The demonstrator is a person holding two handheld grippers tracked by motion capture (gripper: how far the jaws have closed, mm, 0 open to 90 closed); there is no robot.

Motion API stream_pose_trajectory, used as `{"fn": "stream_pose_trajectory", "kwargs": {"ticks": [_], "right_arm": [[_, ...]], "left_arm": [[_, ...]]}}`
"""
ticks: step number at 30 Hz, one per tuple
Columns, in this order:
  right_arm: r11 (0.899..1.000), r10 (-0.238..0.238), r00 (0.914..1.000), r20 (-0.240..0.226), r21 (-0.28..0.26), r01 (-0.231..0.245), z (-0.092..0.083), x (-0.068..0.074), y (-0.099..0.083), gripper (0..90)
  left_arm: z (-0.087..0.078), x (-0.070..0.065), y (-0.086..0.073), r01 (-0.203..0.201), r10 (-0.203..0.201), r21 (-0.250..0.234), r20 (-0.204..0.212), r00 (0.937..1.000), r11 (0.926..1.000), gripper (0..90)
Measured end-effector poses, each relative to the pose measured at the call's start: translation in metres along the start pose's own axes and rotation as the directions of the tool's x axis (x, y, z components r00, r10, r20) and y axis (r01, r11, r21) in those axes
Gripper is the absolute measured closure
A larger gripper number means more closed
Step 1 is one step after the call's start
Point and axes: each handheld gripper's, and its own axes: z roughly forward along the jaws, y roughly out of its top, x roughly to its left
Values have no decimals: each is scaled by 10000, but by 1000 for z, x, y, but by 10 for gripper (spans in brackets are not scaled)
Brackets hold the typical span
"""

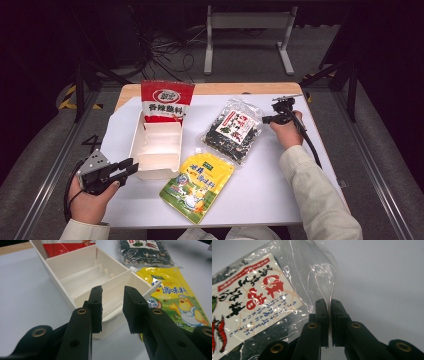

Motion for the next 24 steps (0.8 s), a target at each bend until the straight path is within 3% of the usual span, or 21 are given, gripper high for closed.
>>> {"fn": "stream_pose_trajectory", "kwargs": {"ticks": [8,11,14,19,21,24], "right_arm": [[9948,-426,9984,-366,-942,390,-43,4,8,855],[9879,-697,9967,-428,-1417,630,-62,7,9,856],[9844,-787,9954,-548,-1616,689,-71,9,9,858],[9729,-1093,9906,-827,-2130,896,-96,15,8,861],[9607,-1377,9858,-961,-2552,1093,-115,20,7,863],[9532,-1590,9819,-1025,-2752,1256,-127,24,6,863]], "left_arm": [[8,-7,9,-285,286,-57,258,9993,9996,688],[10,-9,11,-347,348,-9,338,9988,9994,685],[14,-11,14,-450,449,7,456,9979,9990,685],[19,-15,19,-571,567,43,667,9962,9984,684],[23,-19,22,-697,690,56,831,9942,9975,683],[26,-22,24,-807,797,73,901,9927,9967,680]]}}
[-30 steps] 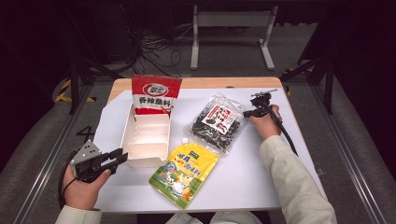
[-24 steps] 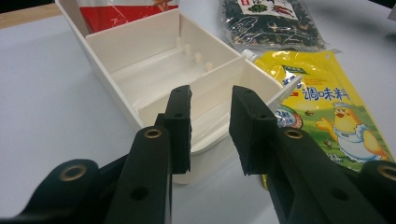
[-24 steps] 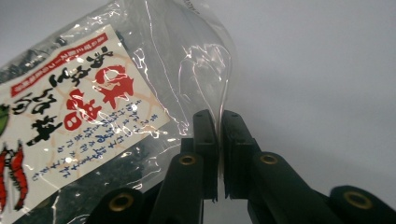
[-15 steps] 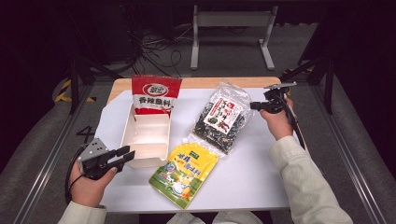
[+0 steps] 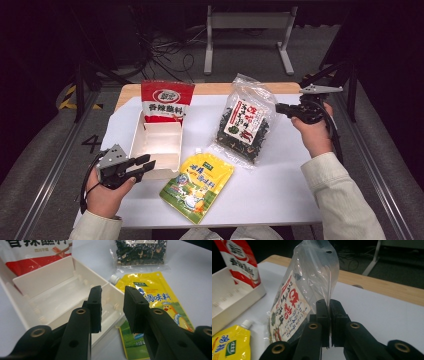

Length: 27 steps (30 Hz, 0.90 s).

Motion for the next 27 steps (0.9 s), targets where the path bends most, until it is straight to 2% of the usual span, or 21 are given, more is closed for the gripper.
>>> {"fn": "stream_pose_trajectory", "kwargs": {"ticks": [1,5,6,9,10,13,16,21,27], "right_arm": [[10000,-76,10000,-34,-61,76,-4,2,1,863],[9942,-969,9950,-225,-500,957,-28,21,8,865],[9923,-1121,9935,-222,-557,1107,-32,25,9,865],[9881,-1404,9898,-236,-664,1385,-39,31,10,866],[9823,-1721,9848,-234,-790,1697,-48,40,12,866],[9779,-1935,9809,-188,-843,1913,-55,47,13,866],[9661,-2422,9702,-70,-943,2405,-67,59,14,866],[9587,-2650,9642,-88,-1090,2625,-78,68,15,866],[9490,-2948,9549,-337,-1271,2885,-90,87,14,866]], "left_arm": [[3,-3,1,11,-12,33,104,9999,10000,680],[14,-11,8,-277,274,100,330,9991,9996,652],[17,-15,10,-437,433,69,454,9980,9990,642],[21,-18,14,-512,514,-44,515,9973,9987,595],[23,-20,15,-491,497,-111,626,9968,9987,578],[28,-24,19,-550,564,-203,740,9957,9983,556],[35,-28,24,-761,788,-335,888,9929,9965,524],[45,-31,30,-842,884,-455,1017,9909,9954,473],[59,-37,40,-928,962,-329,1265,9873,9951,396]]}}
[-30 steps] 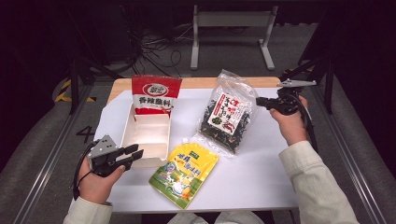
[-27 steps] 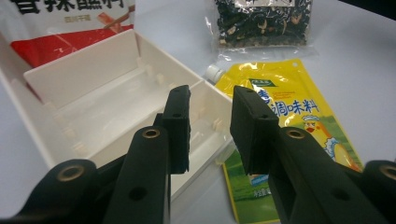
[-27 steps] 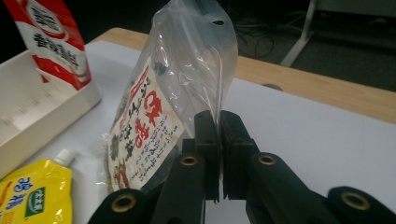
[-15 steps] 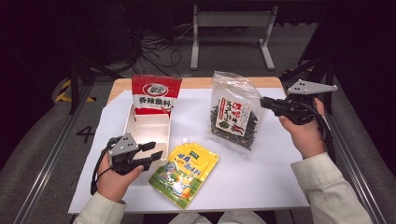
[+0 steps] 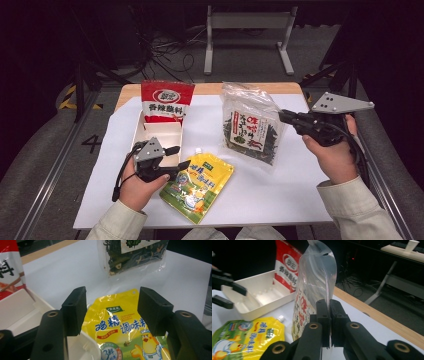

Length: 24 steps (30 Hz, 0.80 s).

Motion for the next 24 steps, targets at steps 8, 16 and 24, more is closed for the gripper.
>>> {"fn": "stream_pose_trajectory", "kwargs": {"ticks": [8,16,24], "right_arm": [[9989,-287,9977,-615,-377,264,-11,22,7,865],[9974,-505,9913,-1215,-573,438,-14,40,11,865],[9954,-612,9803,-1876,-842,460,-11,56,12,865]], "left_arm": [[21,-4,9,-91,101,-196,502,9987,9998,296],[36,-5,10,-107,142,-355,1007,9948,9993,236],[51,-14,14,-392,486,-532,1891,9808,9978,220]]}}
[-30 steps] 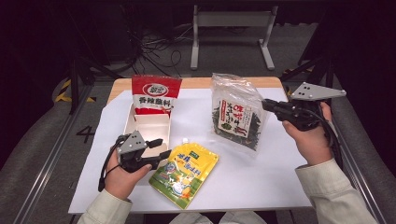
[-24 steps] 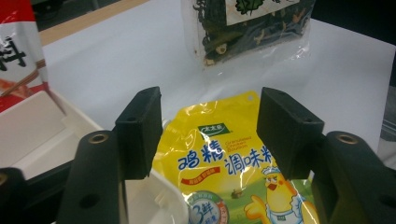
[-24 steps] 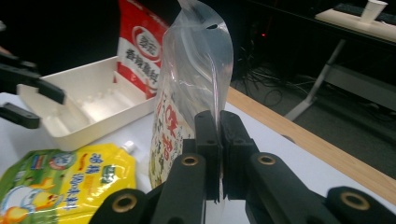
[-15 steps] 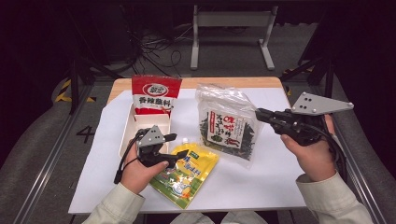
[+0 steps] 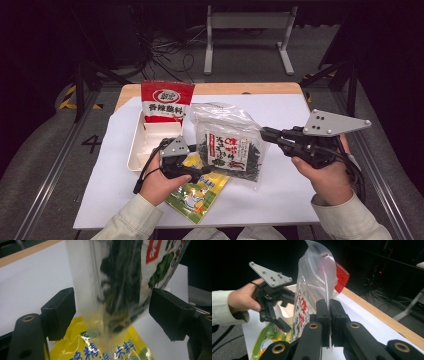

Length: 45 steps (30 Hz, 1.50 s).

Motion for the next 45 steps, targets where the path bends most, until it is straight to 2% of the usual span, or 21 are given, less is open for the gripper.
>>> {"fn": "stream_pose_trajectory", "kwargs": {"ticks": [1,3,5,7,9,12,22,27,29,30,34,37,40,45], "right_arm": [[10000,29,10000,-55,-29,-29,1,1,0,865],[10000,12,10000,-61,-99,-13,3,1,-2,864],[9999,122,9999,-47,-112,-122,3,0,-4,864],[9995,245,9996,-115,-192,-248,3,-2,-5,864],[9988,414,9990,-182,-266,-419,2,-3,-7,863],[9984,484,9987,-166,-301,-488,2,-5,-10,863],[9987,221,9997,71,-458,-218,2,-7,-12,844],[9985,129,9998,158,-538,-120,1,-7,-12,800],[9974,100,9997,233,-712,-83,0,-8,-12,723],[9953,146,9995,274,-960,-119,-2,-9,-12,690],[9927,411,9986,334,-1144,-370,-7,-14,-15,631],[9910,729,9966,387,-1156,-680,-11,-18,-21,556],[9897,939,9947,419,-1121,-887,-15,-23,-27,535],[9904,1092,9925,551,-911,-1039,-17,-27,-36,522]], "left_arm": [[1,-1,0,-81,83,-113,141,9999,9999,235],[2,-3,2,-290,290,-31,234,9993,9996,263],[1,-3,1,-211,212,-31,495,9985,9998,322],[0,-2,1,-169,178,-142,686,9975,9998,344],[-1,-3,2,-383,405,-304,766,9962,9988,384],[-1,-8,4,-417,444,-265,1106,9929,9988,488],[-7,-10,8,-333,343,-90,1726,9844,9994,651],[-12,-10,10,-409,420,-96,1813,9825,9991,665],[-15,-9,11,-545,539,-14,1737,9833,9985,667],[-16,-9,11,-655,643,19,1650,9842,9979,668],[-18,-9,12,-747,728,53,1671,9833,9972,670],[-23,-6,12,-507,516,-98,1615,9855,9987,671],[-31,0,12,-317,366,-353,1505,9879,9989,672],[-43,1,17,-363,453,-658,1411,9890,9972,672]]}}
